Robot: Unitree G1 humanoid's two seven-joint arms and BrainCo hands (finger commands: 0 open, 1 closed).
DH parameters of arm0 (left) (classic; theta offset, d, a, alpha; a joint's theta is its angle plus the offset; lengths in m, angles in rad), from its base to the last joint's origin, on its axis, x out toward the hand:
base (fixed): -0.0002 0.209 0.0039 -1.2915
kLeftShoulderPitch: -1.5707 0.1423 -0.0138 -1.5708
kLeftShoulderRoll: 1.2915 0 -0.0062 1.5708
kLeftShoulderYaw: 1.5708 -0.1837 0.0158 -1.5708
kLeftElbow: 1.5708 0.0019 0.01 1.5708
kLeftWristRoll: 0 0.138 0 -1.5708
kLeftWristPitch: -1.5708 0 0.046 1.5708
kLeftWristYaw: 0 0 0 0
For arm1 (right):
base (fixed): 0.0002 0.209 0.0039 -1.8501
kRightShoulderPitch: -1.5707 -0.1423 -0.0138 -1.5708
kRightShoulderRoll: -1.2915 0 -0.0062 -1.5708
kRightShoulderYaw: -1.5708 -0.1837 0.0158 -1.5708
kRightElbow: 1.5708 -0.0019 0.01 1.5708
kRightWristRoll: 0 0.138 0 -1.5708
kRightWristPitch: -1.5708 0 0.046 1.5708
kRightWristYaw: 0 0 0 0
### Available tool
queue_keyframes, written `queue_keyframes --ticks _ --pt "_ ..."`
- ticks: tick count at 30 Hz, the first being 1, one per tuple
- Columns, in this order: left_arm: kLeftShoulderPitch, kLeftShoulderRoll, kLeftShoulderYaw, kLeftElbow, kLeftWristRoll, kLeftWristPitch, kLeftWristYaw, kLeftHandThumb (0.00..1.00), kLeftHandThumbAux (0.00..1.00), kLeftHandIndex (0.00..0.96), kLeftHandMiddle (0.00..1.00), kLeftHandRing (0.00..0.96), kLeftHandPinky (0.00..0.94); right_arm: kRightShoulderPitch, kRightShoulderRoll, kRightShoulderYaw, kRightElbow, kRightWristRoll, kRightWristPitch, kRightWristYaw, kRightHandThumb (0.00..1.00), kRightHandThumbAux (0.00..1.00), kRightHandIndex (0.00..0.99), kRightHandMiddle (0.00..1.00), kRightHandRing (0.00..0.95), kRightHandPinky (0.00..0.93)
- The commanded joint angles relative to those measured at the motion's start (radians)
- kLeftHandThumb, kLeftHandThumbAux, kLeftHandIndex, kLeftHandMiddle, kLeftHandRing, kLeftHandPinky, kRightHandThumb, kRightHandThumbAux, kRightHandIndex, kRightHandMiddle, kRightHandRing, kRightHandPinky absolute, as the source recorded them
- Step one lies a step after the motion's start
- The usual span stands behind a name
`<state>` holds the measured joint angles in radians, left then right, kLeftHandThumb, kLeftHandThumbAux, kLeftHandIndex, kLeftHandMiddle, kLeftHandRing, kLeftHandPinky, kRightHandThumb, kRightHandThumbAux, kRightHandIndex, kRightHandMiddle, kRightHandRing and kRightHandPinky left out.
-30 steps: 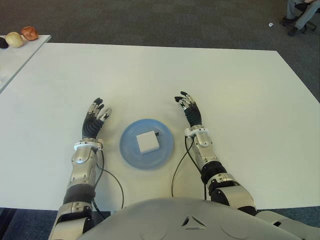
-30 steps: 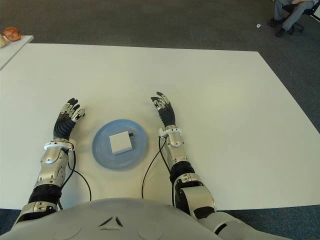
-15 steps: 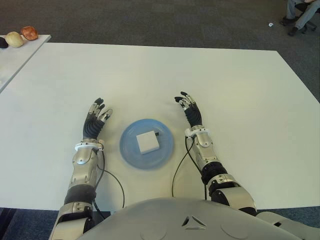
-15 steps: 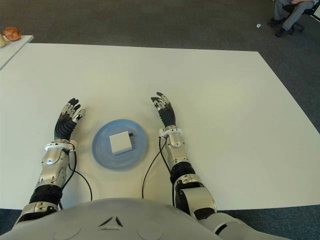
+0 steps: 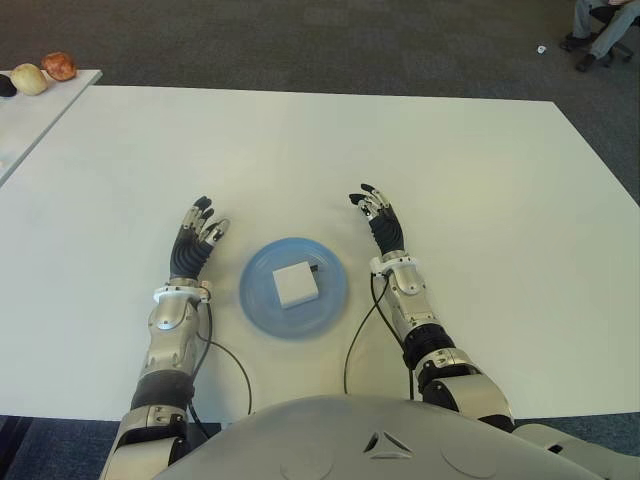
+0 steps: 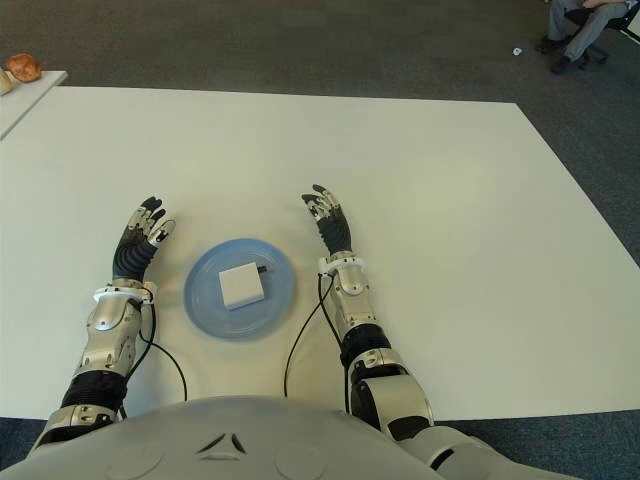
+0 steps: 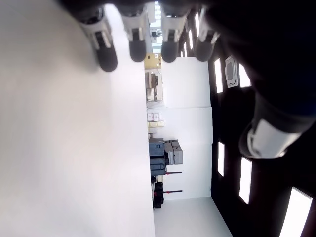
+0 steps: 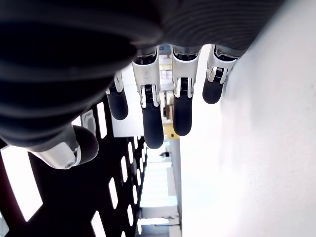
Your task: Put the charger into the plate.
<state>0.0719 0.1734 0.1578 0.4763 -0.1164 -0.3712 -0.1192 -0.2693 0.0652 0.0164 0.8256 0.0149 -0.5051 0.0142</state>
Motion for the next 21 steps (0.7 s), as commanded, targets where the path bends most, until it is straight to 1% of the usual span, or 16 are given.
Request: queue_keyframes --ticks 1,4,11,17,21 --pt "0.048 -0.016 -0.017 0.062 0.014 0.056 -0.013 0.0 0.576 0.009 0.03 0.01 0.022 0.065 0.028 -0.005 0.039 0.001 0.05 -0.01 0.0 0.475 0.149 0.301 0.219 0.075" --pt "0.049 -0.017 -0.017 0.063 0.01 0.053 -0.016 0.0 0.581 0.01 0.032 0.011 0.024 0.065 0.029 -0.005 0.039 0.003 0.052 -0.009 0.0 0.479 0.149 0.295 0.217 0.089" --pt "0.047 -0.014 -0.018 0.068 0.01 0.047 -0.018 0.0 0.587 0.009 0.033 0.013 0.023 0.066 0.036 -0.016 0.042 0.01 0.037 -0.025 0.0 0.489 0.134 0.247 0.185 0.116" --pt "0.046 -0.012 -0.017 0.072 0.009 0.044 -0.018 0.0 0.587 0.009 0.031 0.012 0.02 0.068 0.061 -0.037 0.045 0.015 0.01 -0.11 0.0 0.517 0.109 0.177 0.136 0.121" --pt "0.045 -0.012 -0.016 0.074 0.006 0.044 -0.019 0.0 0.586 0.01 0.032 0.013 0.021 0.068 0.083 -0.056 0.051 0.027 -0.017 -0.165 0.0 0.575 0.096 0.129 0.096 0.099"
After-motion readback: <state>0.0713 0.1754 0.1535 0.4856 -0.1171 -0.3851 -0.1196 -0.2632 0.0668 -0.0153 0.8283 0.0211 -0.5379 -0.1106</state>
